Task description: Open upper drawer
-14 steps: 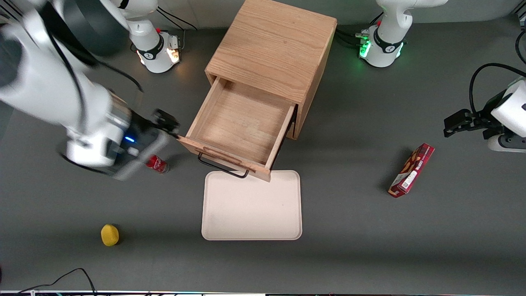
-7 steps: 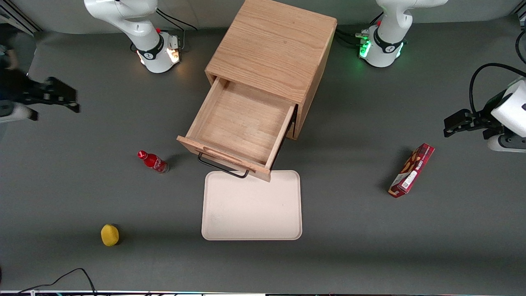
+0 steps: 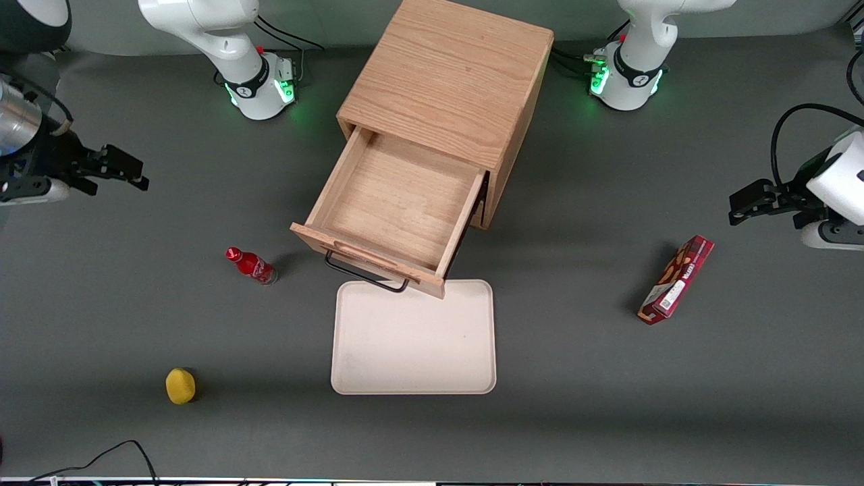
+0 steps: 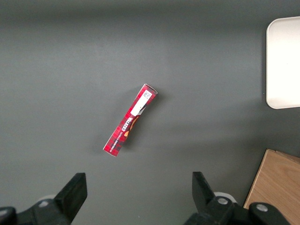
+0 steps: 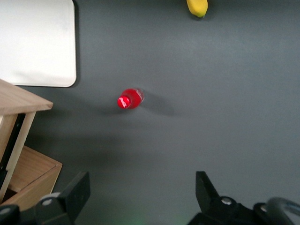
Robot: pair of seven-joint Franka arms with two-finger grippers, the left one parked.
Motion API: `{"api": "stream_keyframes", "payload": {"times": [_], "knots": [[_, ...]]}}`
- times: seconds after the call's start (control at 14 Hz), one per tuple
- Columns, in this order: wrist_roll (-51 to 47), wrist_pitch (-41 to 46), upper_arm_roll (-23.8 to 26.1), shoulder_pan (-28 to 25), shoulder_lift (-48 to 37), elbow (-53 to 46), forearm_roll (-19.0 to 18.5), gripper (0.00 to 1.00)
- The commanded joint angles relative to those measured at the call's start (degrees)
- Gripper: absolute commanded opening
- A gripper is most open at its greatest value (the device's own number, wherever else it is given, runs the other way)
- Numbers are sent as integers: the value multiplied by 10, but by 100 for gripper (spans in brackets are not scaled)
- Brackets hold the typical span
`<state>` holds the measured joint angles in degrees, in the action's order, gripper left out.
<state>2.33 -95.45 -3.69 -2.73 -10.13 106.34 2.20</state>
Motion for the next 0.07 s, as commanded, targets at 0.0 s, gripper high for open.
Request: {"api": "stream_keyframes", "payload": {"times": [0.0], "knots": [[-14,30,-12,-10,13,-45,3,100]]}}
